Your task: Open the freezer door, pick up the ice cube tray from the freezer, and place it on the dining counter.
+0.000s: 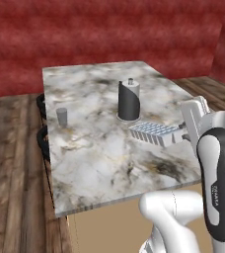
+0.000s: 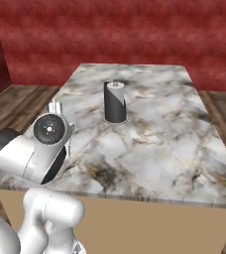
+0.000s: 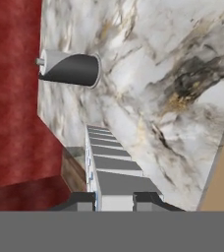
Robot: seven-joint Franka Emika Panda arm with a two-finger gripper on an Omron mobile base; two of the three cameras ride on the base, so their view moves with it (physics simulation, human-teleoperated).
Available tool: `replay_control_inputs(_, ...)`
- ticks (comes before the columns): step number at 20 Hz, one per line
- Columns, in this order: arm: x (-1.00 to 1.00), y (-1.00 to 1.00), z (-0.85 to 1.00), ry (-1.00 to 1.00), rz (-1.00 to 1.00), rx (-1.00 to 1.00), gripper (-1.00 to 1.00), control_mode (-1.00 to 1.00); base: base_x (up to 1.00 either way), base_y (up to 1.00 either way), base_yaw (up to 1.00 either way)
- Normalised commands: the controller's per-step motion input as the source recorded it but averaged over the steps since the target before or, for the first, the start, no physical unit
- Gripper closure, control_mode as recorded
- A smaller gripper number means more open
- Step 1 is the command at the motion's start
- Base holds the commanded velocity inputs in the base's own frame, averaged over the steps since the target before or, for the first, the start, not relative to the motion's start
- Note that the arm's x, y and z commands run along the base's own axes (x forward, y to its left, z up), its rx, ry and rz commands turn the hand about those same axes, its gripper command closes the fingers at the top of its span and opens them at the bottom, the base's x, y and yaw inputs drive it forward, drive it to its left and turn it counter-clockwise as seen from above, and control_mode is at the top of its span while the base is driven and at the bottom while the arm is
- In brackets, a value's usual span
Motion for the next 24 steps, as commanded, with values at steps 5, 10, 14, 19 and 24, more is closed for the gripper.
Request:
replay_control_inputs(5, 0.31, 0.0, -0.32, 0.0, 0.02, 0.0, 1.0, -1.0, 0.0, 0.0, 0.0)
replay_control_inputs(10, 0.29, 0.0, -0.31, 0.0, 0.01, 0.0, 1.0, -1.0, 0.0, 0.0, 0.0)
replay_control_inputs(14, 0.3, 0.0, -0.34, 0.03, 0.01, 0.0, 1.0, -1.0, 0.0, 0.0, 0.0)
replay_control_inputs(19, 0.36, 0.0, -0.34, 0.02, 0.01, 0.0, 1.0, -1.0, 0.0, 0.0, 0.0)
replay_control_inputs(24, 0.38, 0.0, -0.34, 0.0, 0.01, 0.0, 1.0, -1.0, 0.0, 0.0, 0.0)
